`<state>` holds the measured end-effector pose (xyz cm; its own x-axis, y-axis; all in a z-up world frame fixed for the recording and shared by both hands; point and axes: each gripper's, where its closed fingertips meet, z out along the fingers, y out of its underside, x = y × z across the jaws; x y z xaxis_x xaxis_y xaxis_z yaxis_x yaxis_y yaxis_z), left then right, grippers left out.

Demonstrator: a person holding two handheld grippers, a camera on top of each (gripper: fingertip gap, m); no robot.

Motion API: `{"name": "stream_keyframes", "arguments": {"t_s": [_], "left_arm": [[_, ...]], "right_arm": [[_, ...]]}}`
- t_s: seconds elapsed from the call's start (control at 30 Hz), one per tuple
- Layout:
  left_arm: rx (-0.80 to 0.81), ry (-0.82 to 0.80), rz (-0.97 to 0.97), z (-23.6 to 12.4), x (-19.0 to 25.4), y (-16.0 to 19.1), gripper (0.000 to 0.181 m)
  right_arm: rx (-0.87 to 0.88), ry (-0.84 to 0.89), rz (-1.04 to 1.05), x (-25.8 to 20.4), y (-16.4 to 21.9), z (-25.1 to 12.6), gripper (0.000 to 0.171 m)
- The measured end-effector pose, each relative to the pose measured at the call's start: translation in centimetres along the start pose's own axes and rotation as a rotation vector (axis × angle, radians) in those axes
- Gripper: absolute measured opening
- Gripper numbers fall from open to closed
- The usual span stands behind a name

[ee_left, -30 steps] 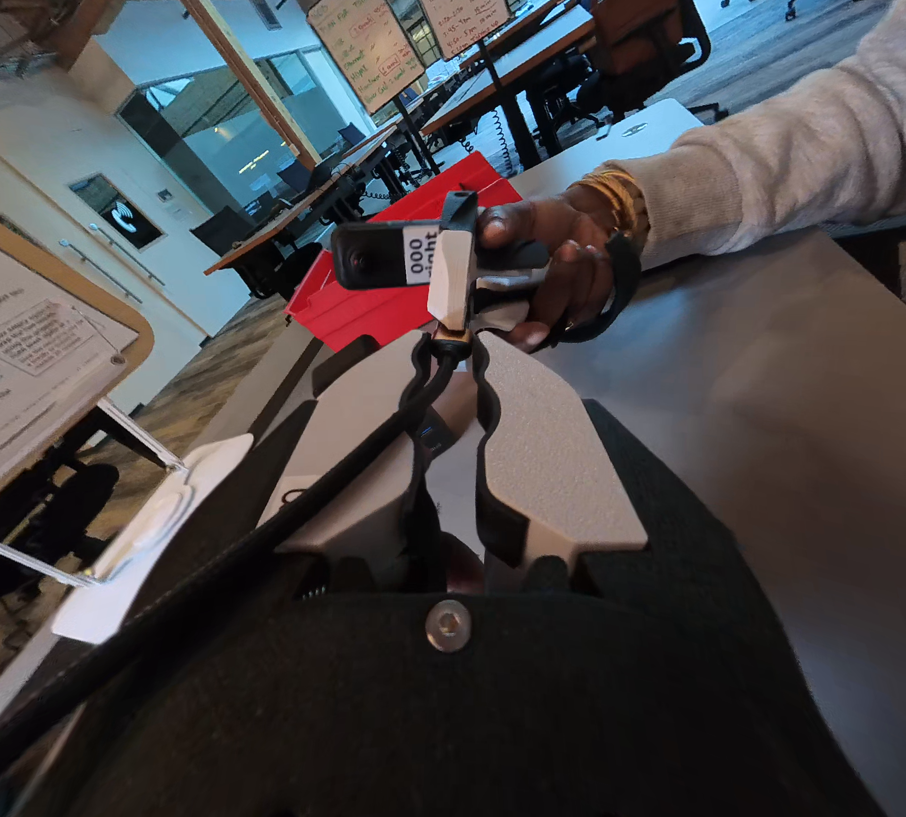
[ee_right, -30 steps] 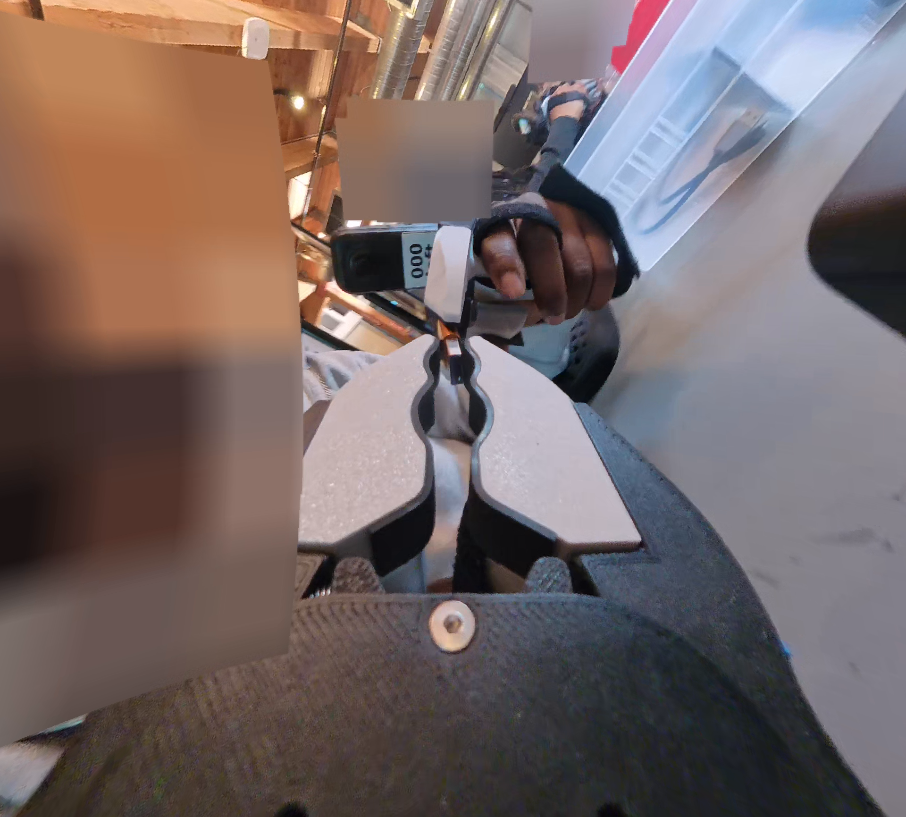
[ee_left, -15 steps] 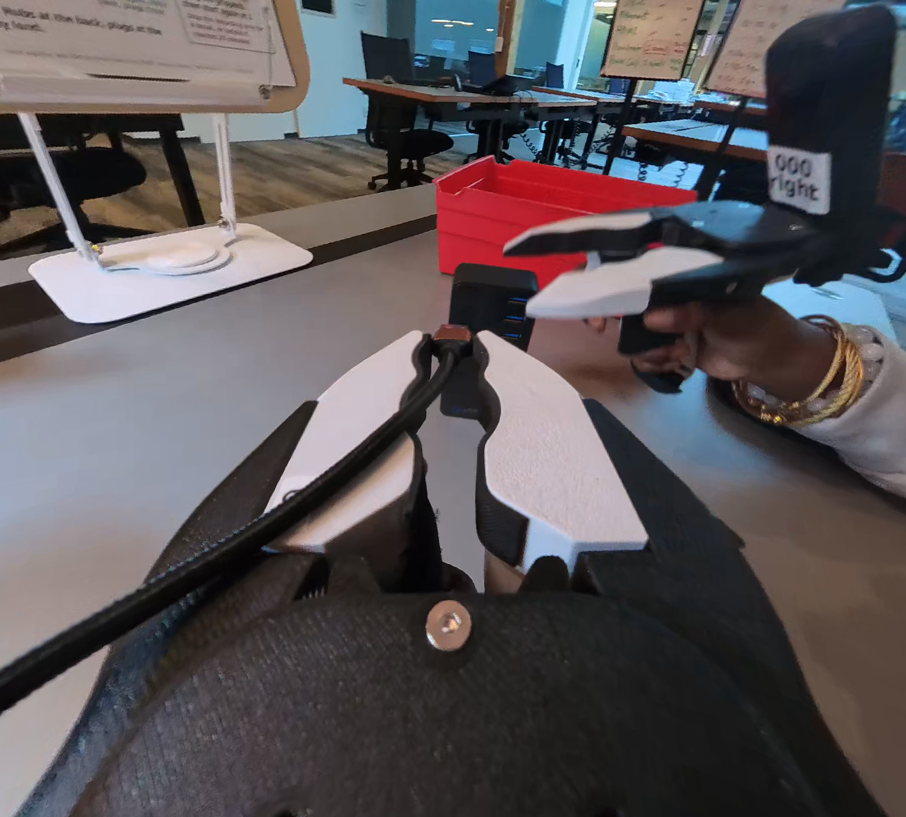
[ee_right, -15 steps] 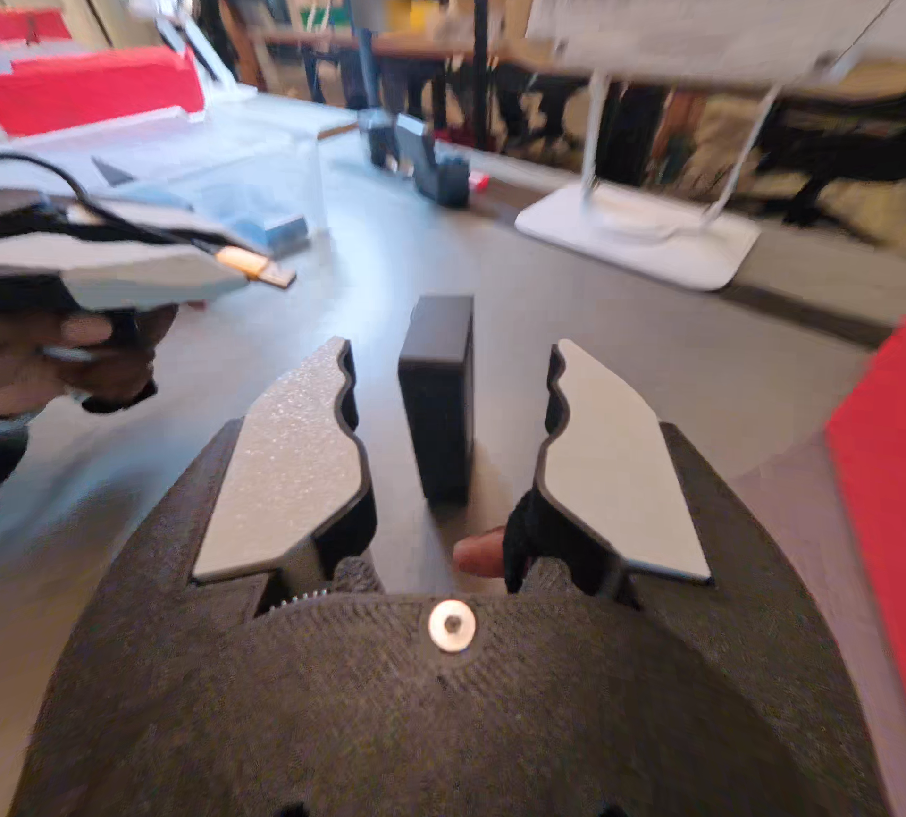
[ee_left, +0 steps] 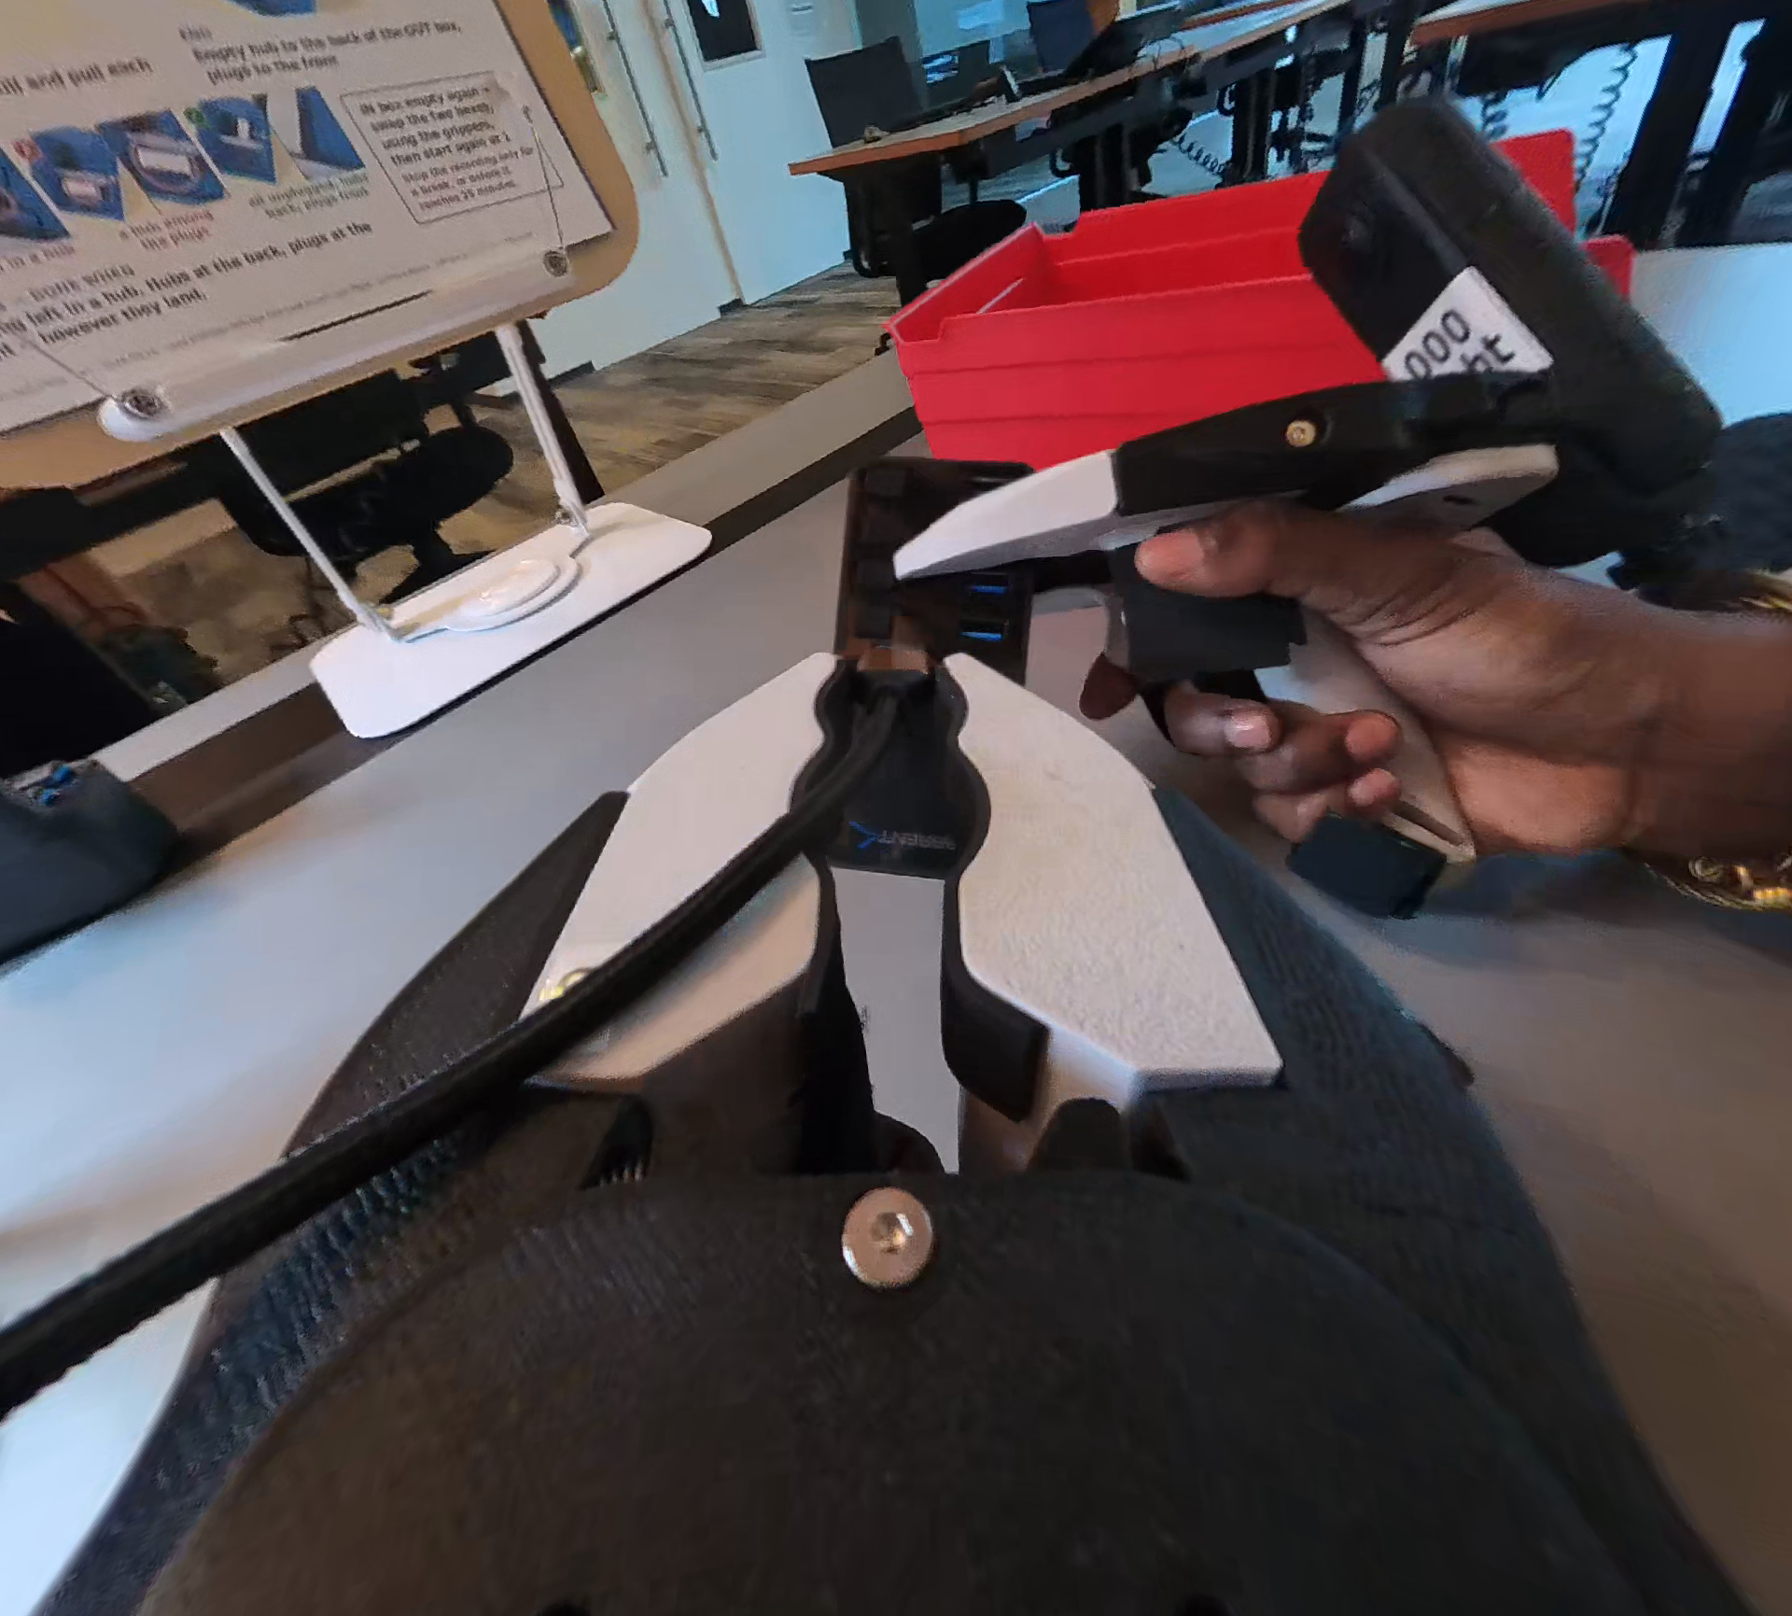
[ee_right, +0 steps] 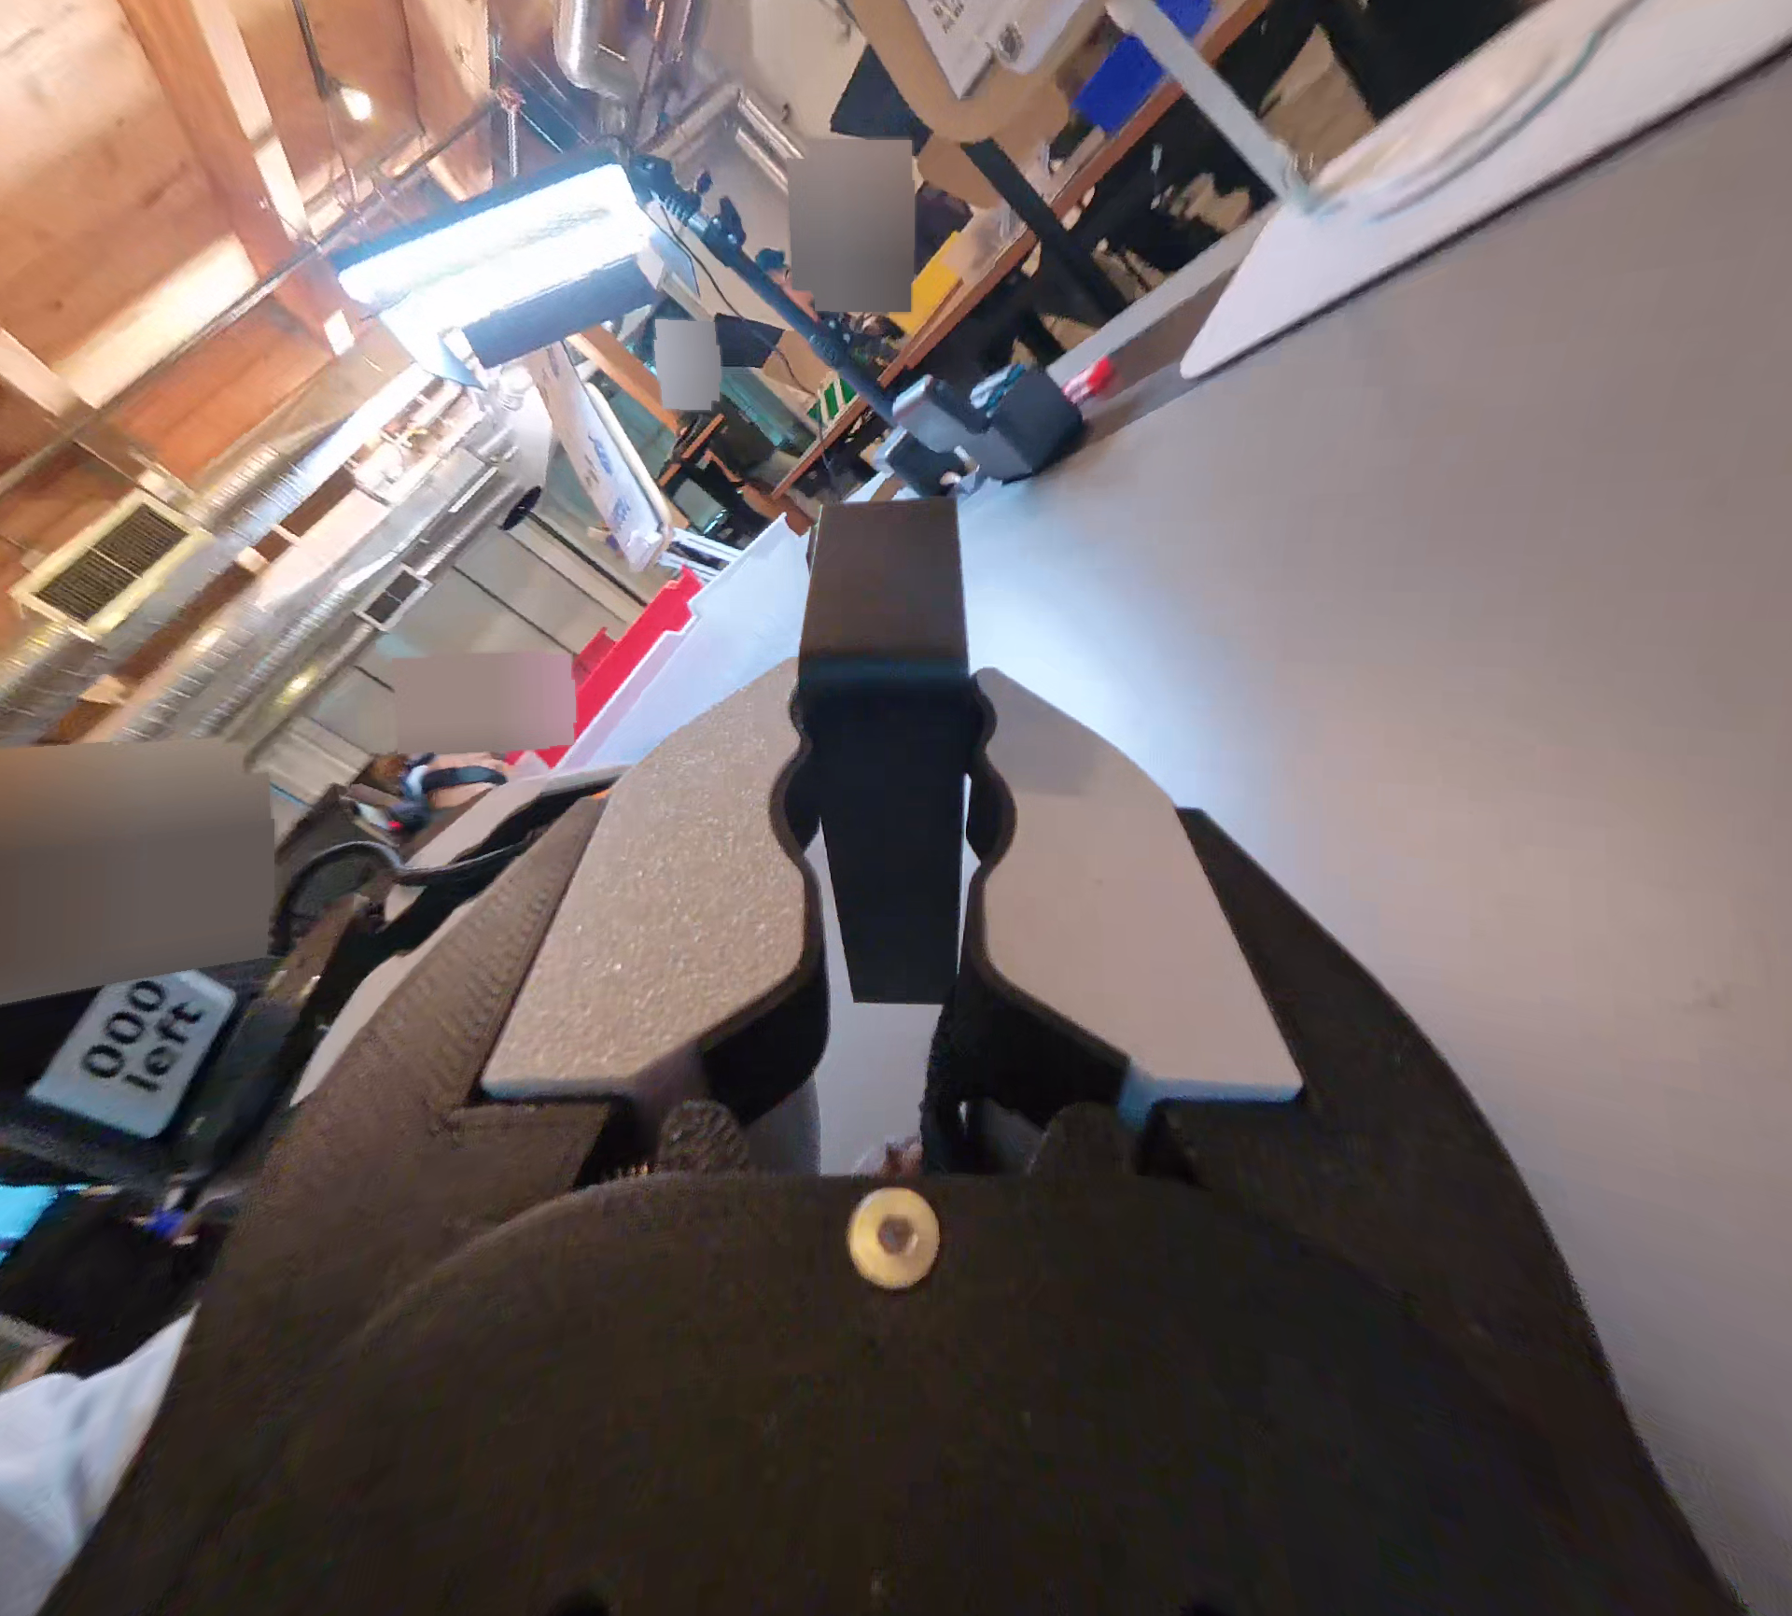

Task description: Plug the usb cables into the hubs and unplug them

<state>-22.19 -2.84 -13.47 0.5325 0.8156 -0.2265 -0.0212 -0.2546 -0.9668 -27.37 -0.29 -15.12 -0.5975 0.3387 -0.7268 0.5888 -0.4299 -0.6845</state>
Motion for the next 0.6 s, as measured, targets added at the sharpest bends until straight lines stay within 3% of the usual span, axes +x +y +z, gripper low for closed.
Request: {"name": "stream_keyframes", "arguments": {"t_s": [0.2, 0.6], "left_arm": [[-0.028, 0.019, 0.025, 0.4, 0.8, 0.6, 0.016], [-0.023, 0.051, -0.06, 0.9, 1.4, 0.8, 0.016]], "right_arm": [[0.066, -0.016, -0.151, -1.9, -0.9, -0.4, 0.026], [0.089, 0.006, -0.26, -2.8, -0.7, -0.5, 0.027]]}}
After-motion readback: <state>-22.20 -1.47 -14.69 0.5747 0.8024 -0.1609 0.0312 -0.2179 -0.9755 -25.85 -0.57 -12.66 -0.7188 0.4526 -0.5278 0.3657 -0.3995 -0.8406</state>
